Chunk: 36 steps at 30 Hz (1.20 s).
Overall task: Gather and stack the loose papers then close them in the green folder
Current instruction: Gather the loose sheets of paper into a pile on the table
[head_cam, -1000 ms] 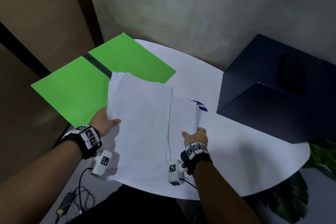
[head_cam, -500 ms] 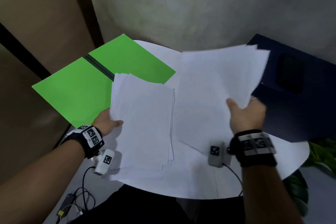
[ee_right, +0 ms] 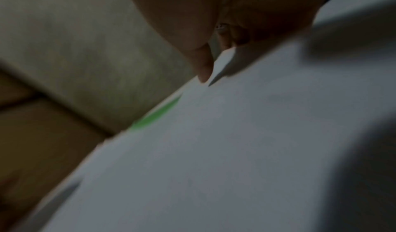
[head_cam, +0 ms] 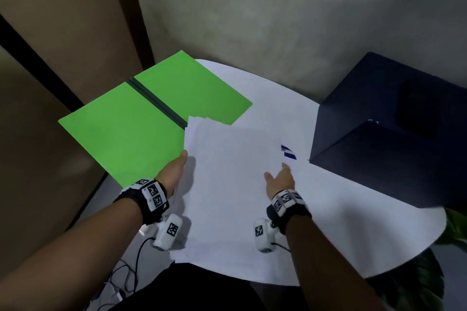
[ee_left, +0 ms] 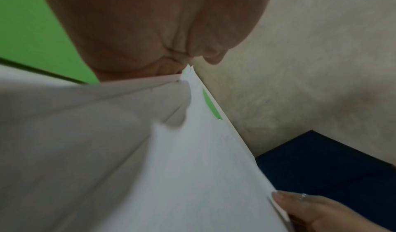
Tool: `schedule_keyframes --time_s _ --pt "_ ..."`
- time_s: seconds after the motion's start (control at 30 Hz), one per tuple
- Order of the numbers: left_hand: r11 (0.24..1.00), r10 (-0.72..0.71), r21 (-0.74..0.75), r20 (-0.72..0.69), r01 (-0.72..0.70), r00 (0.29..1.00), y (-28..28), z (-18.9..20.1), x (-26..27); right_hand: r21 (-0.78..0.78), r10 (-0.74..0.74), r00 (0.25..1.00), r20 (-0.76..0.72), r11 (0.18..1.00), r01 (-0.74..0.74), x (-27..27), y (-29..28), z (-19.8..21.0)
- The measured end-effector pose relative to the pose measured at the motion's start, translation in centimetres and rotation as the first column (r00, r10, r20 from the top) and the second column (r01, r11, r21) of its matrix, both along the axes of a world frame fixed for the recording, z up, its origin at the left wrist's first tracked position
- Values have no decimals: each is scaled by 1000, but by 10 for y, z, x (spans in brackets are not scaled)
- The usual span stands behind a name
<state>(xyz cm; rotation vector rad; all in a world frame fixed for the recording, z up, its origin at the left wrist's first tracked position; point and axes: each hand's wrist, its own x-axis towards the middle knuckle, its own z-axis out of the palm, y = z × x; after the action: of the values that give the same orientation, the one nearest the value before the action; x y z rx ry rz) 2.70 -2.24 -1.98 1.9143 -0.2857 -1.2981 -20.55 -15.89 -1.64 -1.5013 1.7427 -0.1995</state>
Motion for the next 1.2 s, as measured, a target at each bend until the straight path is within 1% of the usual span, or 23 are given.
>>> schedule_keyframes --time_s 0.03,0.07,0.1,0.13,0.17,0.2,0.27,0.37,0.43,0.5,0.53,0.57,0.67,0.73,0.77,0.83,0.87,0.93,1.0,1.07,1.13,1.17,1.2 --pt "998 -61 13 32 61 998 -3 1 -2 23 86 993 -75 996 -85 9 9 -6" --pt "991 -130 48 104 126 986 -4 -1 -4 23 174 976 -132 985 -172 15 16 -13" --pt "979 -200 89 211 185 957 -4 -2 -5 34 221 963 -153 975 -219 21 22 -17" --pt "970 -238 117 304 212 922 -5 -4 -5 44 261 953 -156 965 -257 24 24 -20" --pt "969 -247 111 368 222 896 -5 -5 -6 80 244 962 -122 969 -236 26 25 -18" --pt "974 -226 74 397 215 890 -4 -6 -6 79 215 974 -69 975 -209 23 22 -20" --pt "983 -130 -71 375 169 918 -2 -1 -4 91 105 994 32 990 -107 13 16 -18" --pt "949 -9 -304 234 82 972 5 29 4 71 29 979 201 997 -44 -1 6 -9" --pt "902 12 -428 147 52 989 8 55 13 50 -6 912 411 999 -15 -3 0 17" --pt "854 -1 -513 152 80 988 7 82 20 41 -34 801 597 999 12 -2 -6 49" --pt "828 6 -555 155 82 988 5 95 22 -2 1 757 653 1000 1 -2 -9 65" --pt "800 22 -595 162 80 986 4 109 23 -59 34 733 680 998 9 0 -10 82" --pt "720 131 -692 216 57 968 2 142 20 -282 130 701 701 954 106 4 -6 130" --pt "670 196 -740 252 58 948 2 149 15 -369 204 657 726 922 121 6 4 154" --pt "652 208 -755 268 71 941 2 148 12 -398 246 647 722 912 97 6 8 159" --pt "645 190 -760 263 82 946 1 135 7 -403 264 654 709 912 70 8 13 162" --pt "660 180 -748 244 67 953 1 121 6 -395 262 652 711 916 63 7 14 158" --pt "708 162 -706 197 25 967 2 89 4 -329 203 651 732 941 77 4 11 138" --pt "762 127 -647 198 33 972 3 65 -2 -261 135 713 688 963 69 4 10 115" --pt "821 78 -556 330 127 941 1 49 -10 -205 87 777 623 977 55 4 13 89" --pt "865 48 -466 451 189 891 -3 46 -14 -145 14 812 583 986 87 4 15 65" --pt "872 48 -451 468 191 883 -5 45 -11 -123 -28 848 529 986 109 2 14 53" --pt "868 64 -462 469 183 881 -8 46 -6 -101 -68 914 400 988 118 -1 12 41"
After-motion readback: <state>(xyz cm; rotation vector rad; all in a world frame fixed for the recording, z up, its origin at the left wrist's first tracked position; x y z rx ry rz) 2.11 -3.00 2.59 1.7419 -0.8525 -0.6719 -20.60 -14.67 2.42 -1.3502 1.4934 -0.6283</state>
